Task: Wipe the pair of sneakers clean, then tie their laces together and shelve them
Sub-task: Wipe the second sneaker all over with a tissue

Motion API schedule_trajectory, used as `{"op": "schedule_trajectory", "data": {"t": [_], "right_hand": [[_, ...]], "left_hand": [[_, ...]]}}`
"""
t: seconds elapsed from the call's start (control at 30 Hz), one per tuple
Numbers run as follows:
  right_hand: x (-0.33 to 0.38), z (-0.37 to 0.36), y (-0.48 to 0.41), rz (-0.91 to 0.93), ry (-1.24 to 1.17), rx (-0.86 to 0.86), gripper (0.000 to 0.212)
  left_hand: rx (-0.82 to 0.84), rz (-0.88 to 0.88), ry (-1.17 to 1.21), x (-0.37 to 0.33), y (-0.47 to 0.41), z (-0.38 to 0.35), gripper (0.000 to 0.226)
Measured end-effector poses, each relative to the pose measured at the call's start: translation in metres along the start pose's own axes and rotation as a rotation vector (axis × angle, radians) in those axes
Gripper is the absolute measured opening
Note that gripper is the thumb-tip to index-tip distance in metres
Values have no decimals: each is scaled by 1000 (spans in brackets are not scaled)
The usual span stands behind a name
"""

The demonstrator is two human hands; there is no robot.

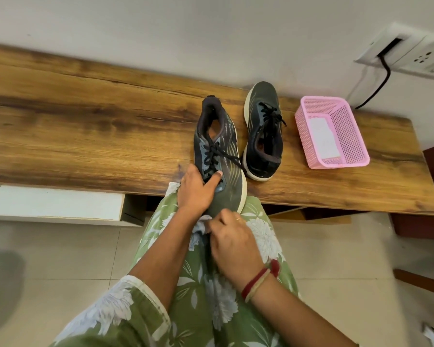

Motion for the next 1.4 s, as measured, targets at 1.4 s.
{"op": "schedule_trajectory", "data": {"t": [1.4], "right_hand": [[-39, 34, -71, -197, 242, 130, 29]], "left_hand": [[-62, 8, -38, -5, 3, -1, 53]]}}
Point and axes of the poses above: each hand's wrist, its own y-axis away from the middle knuckle, its own z-axis out of the back of the hand, x = y × z, the point moved 1 cm from there along -y, towards the middle knuckle, and after that the axes turned 4 degrees about x, right-handed, at the moved point
